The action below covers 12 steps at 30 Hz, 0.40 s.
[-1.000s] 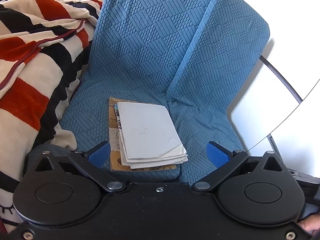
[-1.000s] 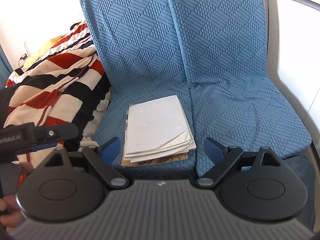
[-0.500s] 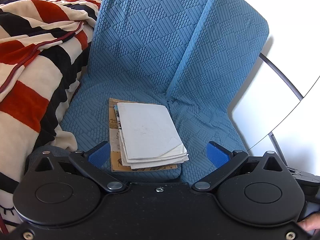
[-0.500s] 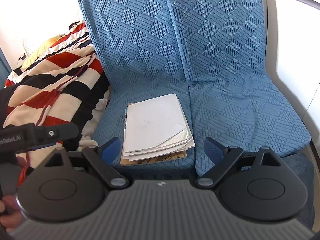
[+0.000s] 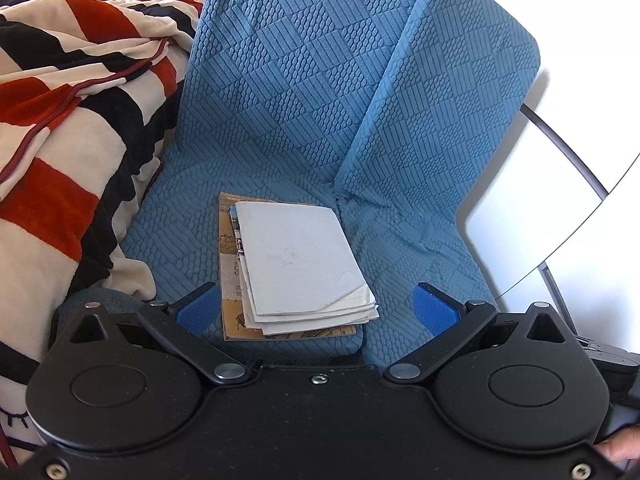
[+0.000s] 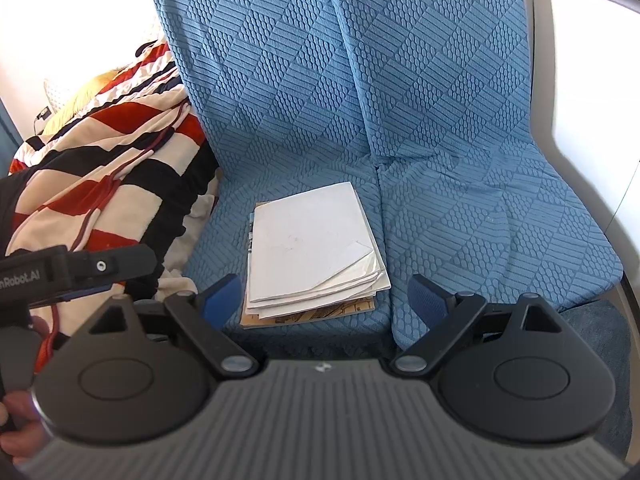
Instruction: Organize objects
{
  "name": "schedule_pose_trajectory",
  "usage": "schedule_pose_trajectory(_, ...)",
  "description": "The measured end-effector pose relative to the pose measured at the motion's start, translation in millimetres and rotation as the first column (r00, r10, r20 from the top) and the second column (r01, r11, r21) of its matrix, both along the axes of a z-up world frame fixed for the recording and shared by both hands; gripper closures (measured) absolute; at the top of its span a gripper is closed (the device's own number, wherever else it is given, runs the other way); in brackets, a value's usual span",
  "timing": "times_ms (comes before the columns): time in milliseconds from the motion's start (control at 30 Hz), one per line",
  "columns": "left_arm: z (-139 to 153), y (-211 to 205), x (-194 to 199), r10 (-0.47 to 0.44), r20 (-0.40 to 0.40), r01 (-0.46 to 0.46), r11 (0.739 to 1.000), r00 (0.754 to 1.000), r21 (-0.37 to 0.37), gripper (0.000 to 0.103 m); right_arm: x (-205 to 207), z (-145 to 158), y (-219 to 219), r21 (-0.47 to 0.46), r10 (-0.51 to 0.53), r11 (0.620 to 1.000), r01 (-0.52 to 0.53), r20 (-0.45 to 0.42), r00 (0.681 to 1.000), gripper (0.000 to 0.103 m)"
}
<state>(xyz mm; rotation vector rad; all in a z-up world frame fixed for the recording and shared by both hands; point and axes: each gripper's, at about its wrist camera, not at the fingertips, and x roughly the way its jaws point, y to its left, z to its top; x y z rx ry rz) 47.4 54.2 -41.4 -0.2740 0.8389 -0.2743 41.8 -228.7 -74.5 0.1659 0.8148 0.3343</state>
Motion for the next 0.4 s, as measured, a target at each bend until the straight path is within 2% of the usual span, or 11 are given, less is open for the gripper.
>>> schedule_pose_trajectory(400,-0.1,-0.6,0.4,-0.007,0.000,0.007,1.000,1.000,0.001,0.001,0.5,0.5,-1.0,0.000,0.000,1.000,0.000,-0.002,1.000,0.012)
